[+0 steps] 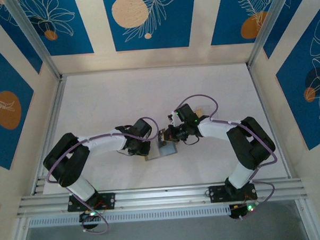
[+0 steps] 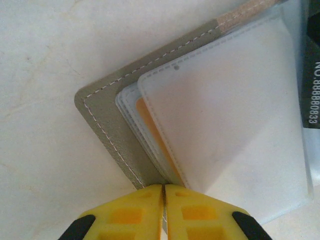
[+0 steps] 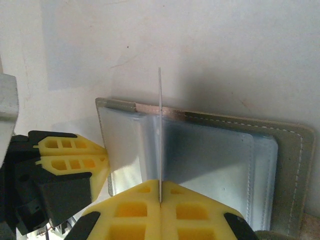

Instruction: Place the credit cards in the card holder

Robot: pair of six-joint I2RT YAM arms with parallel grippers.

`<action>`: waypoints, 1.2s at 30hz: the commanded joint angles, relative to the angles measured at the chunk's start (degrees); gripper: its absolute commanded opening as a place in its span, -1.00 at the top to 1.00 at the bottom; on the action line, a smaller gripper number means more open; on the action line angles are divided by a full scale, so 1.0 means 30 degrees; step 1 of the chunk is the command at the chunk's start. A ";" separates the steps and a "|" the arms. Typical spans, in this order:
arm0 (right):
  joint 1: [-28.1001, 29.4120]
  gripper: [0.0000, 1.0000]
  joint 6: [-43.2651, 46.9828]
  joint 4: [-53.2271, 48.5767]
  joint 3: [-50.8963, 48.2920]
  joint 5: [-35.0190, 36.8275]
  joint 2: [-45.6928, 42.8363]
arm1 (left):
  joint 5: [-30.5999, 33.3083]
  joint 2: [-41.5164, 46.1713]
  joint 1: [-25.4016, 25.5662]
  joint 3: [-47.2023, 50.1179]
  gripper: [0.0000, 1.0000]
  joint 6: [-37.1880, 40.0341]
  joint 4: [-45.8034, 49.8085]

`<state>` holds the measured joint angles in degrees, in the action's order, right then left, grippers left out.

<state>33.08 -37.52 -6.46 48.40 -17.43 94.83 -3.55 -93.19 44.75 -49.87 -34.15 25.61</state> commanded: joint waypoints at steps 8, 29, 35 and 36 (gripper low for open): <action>0.0069 1.00 0.0025 0.0175 0.0008 -0.0522 -0.0526 | 0.0217 -0.1231 0.0018 0.0569 0.80 -0.0066 0.0342; 0.0311 1.00 -0.0153 0.1030 -0.0240 -0.0912 0.0397 | 0.0246 -0.1196 -0.0008 0.0509 0.80 -0.0047 0.0444; 0.0398 1.00 -0.0238 0.1008 -0.0284 -0.1079 0.0178 | 0.0232 -0.1260 -0.0004 0.0544 0.81 -0.0038 0.0375; 0.0425 1.00 -0.0240 0.0935 -0.0256 -0.1064 0.0152 | 0.0217 -0.1282 -0.0006 0.0538 0.80 -0.0052 0.0378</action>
<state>33.65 -37.76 -3.81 48.36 -18.50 95.57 -3.55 -93.19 44.75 -49.89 -34.15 25.63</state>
